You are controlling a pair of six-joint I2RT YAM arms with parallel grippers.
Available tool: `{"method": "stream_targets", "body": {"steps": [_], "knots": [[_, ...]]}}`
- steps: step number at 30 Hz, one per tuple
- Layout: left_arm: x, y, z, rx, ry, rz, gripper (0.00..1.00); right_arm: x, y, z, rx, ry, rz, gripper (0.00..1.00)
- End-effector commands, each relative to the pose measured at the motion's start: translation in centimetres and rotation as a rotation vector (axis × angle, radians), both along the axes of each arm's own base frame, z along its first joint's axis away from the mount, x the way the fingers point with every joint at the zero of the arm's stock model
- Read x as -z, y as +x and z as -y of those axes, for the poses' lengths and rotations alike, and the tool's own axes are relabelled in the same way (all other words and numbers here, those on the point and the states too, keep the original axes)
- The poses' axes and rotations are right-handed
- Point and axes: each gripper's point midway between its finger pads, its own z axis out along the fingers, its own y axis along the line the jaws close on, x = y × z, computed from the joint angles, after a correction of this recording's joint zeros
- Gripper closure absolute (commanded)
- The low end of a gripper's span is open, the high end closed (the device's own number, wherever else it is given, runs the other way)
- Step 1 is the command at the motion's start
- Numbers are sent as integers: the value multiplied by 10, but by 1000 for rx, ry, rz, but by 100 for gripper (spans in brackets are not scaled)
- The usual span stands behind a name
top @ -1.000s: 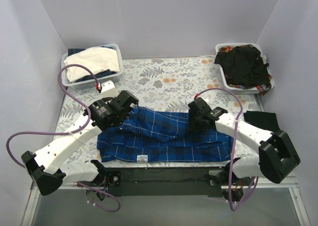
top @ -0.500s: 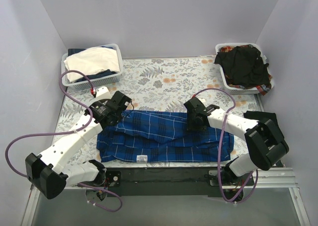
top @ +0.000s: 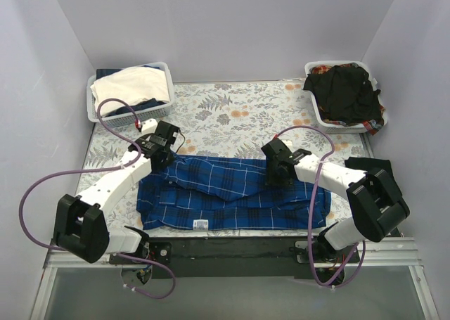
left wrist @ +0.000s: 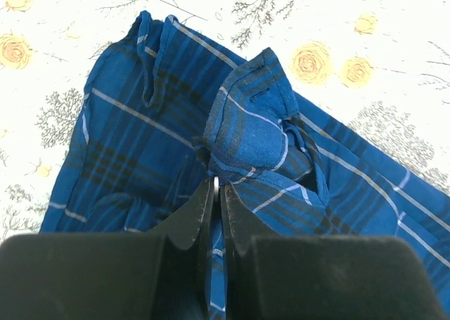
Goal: Fold and stack the long sleeve shirts
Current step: Fold the shirt
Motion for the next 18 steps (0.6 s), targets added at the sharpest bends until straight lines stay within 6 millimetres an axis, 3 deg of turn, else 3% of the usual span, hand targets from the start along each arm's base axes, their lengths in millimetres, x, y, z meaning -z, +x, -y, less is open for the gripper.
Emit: {"method": "stream_targets", "body": {"steps": [1, 4, 5, 7, 9, 10, 14, 18], "knots": [[10, 4, -11, -26, 8, -9, 100, -7, 7, 1, 23, -7, 24, 48], [35, -16, -37, -105, 49, -111, 100, -20, 10, -5, 10, 20, 38, 47], [40, -21, -45, -121, 63, -135, 81, -27, 11, -10, -35, 29, 52, 44], [45, -27, -58, -149, 73, -160, 67, -54, 20, -18, -67, 41, 123, 38], [38, -23, -59, -141, 62, -140, 43, -71, 24, -23, -105, 8, 179, 35], [31, -20, -58, -135, 49, -120, 40, -85, 27, -27, -117, 6, 202, 35], [-2, 0, -49, -103, 5, -34, 34, -95, 14, -55, -216, 32, 197, 36], [-24, 11, -37, -57, -49, 10, 33, -84, 0, -87, -305, 68, 160, 37]]}}
